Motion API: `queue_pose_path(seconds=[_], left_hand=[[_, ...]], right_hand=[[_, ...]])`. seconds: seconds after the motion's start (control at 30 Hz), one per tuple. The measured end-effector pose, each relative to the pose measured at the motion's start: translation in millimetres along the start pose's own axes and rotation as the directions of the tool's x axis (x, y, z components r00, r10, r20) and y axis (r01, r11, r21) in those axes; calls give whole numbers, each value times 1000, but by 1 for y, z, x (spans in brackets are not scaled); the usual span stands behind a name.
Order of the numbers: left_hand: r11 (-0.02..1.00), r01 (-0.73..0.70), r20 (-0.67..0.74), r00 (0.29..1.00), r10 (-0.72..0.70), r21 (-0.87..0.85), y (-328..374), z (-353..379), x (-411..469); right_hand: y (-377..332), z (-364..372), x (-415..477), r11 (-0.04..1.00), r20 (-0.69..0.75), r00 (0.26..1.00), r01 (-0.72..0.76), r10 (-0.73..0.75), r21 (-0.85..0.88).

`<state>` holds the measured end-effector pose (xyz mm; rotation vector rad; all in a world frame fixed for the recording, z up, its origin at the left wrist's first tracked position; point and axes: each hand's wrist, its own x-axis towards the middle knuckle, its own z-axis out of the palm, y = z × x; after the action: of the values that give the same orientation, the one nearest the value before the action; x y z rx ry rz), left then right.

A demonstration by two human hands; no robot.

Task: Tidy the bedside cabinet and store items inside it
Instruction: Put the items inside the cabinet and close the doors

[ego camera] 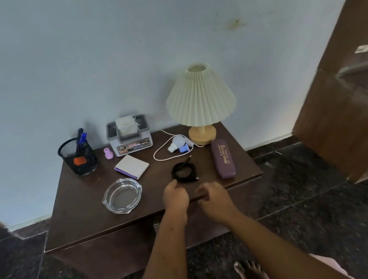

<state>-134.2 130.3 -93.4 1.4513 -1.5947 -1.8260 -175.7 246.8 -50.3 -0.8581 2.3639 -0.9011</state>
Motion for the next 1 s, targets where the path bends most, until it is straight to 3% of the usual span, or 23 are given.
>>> queue_pose_path(seconds=[0.27,0.37,0.47,0.63,0.8,0.93,1.0], left_hand=[[990,43,-245,969,-9,133,-9,-29,-71],[922,106,-215,976,-26,372,-21,-55,-72],[854,121,-156,987,-47,506,-24,-71,-70],[857,67,-82,996,-29,510,-42,-66,-46],[960,-36,39,999,26,278,-60,-52,-41],[955,-41,82,996,18,294,-58,-61,-38],[951,-50,48,998,37,304,-58,-62,-34]], right_hand=[[40,-21,-21,997,265,961,-78,80,-21],[42,-7,-7,993,300,948,-117,108,14],[39,15,9,984,349,925,-172,148,37],[26,77,16,924,297,917,-331,267,190],[21,115,21,866,309,879,-440,362,238],[32,122,31,817,282,877,-470,389,334],[70,151,57,825,330,871,-465,363,321]])
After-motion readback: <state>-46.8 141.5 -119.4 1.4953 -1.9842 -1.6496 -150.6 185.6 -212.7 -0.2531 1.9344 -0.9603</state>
